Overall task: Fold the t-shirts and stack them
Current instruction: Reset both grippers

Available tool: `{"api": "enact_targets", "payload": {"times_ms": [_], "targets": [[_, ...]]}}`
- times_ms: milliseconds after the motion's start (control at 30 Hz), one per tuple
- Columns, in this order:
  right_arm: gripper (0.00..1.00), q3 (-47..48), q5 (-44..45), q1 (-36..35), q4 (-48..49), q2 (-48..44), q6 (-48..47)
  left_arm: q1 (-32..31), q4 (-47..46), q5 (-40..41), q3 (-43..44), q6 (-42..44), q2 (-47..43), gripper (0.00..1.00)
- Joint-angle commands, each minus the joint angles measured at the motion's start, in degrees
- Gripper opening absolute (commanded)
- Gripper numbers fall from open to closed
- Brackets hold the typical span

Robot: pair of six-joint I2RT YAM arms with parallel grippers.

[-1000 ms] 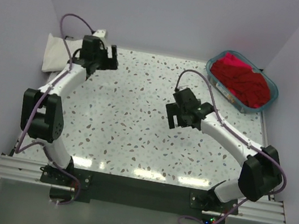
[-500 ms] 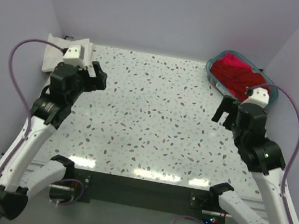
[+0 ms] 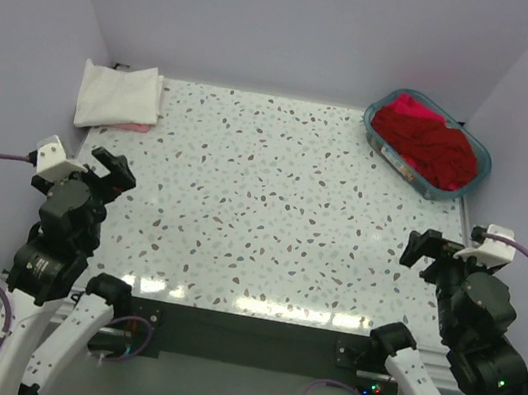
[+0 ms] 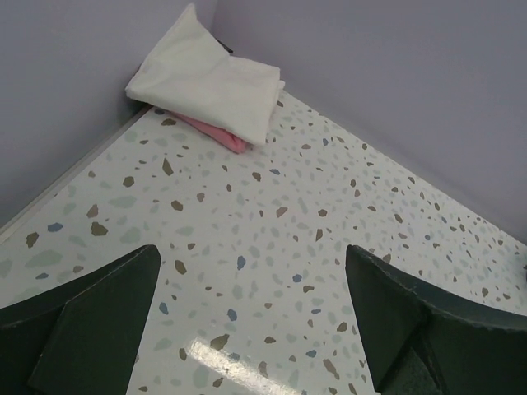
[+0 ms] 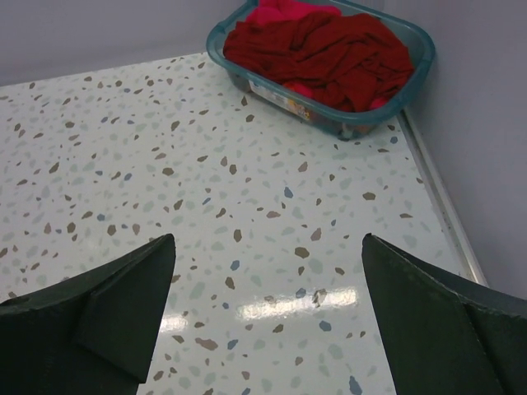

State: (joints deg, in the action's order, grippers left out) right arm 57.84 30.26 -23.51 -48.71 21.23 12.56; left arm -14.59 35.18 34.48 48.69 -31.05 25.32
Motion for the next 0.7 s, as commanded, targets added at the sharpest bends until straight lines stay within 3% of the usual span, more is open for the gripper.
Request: {"api": "enact_targets", "payload": {"times_ms": [0,667], "targets": [[0.98,-1.2,-2.4,-0.1,1.6,-1.3,-3.1,0.4,1.6,4.2,-1.6,-3.5,-2.4,1.0],[0.99,-3.1,-6.9,-2.1,4.4,-4.1,-3.2,0.3,-1.0,1.5,-2.4,-7.0,5.5,1.0]]}}
